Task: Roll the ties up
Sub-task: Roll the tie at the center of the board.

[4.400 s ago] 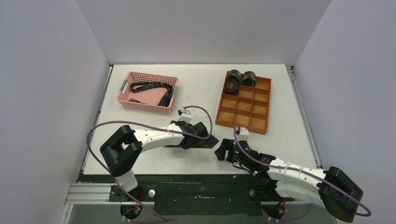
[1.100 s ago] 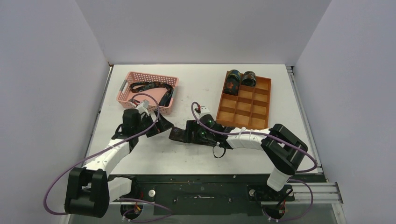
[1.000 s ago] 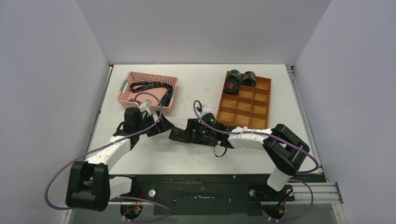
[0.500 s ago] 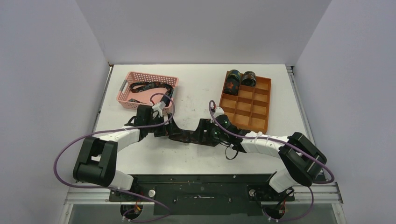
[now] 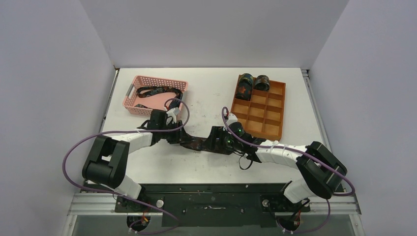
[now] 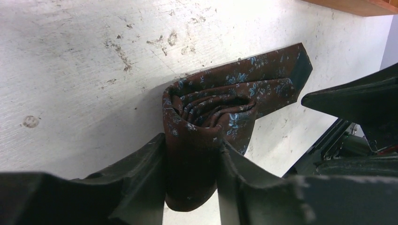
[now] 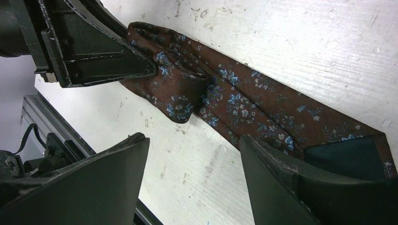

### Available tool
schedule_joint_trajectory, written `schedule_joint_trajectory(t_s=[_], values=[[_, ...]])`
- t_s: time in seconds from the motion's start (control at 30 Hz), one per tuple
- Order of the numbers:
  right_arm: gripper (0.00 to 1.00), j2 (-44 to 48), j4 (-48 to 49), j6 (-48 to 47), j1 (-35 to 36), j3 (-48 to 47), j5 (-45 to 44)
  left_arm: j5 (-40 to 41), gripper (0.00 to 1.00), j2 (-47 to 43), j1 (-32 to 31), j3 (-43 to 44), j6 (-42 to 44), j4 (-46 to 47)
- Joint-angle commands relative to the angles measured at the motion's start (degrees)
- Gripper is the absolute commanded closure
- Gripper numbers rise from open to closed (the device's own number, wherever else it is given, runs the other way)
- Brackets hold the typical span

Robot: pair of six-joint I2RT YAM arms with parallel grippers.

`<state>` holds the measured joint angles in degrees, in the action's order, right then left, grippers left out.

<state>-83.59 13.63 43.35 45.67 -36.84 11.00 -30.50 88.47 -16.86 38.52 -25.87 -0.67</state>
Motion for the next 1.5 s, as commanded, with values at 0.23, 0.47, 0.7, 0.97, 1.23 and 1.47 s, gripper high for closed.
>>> schedule_joint_trajectory(t_s=[0.23,0.47,0.7,0.97,1.23,1.47], values=[[0.31,2.7,0.5,-1.8,-0.4,0.9,-6.9,8.4,0.95,-2.0,-2.9,4.4,-0.9,-8.8],[0.39,0.1,-0.7,-2.5,0.0,1.1,-10.8,16.4,1.00,-5.3,-6.1,9.1,0.4,-21.4],[0.39,3.8,-1.9,-2.1,4.0,4.2,-16.7,32.1,1.00,-5.8,-10.4,18.6,1.2,-38.6],[0.39,10.2,-4.5,-0.2,7.1,10.5,-20.6,50.2,1.00,1.8,-17.4,29.2,-0.5,-53.6],[0.38,19.8,-9.4,2.2,8.7,17.4,-23.0,64.5,1.00,9.9,-21.4,35.8,-6.4,-62.8],[0.38,23.5,-10.9,4.0,9.1,21.4,-23.3,72.9,1.00,14.3,-24.3,40.6,-9.2,-68.9]])
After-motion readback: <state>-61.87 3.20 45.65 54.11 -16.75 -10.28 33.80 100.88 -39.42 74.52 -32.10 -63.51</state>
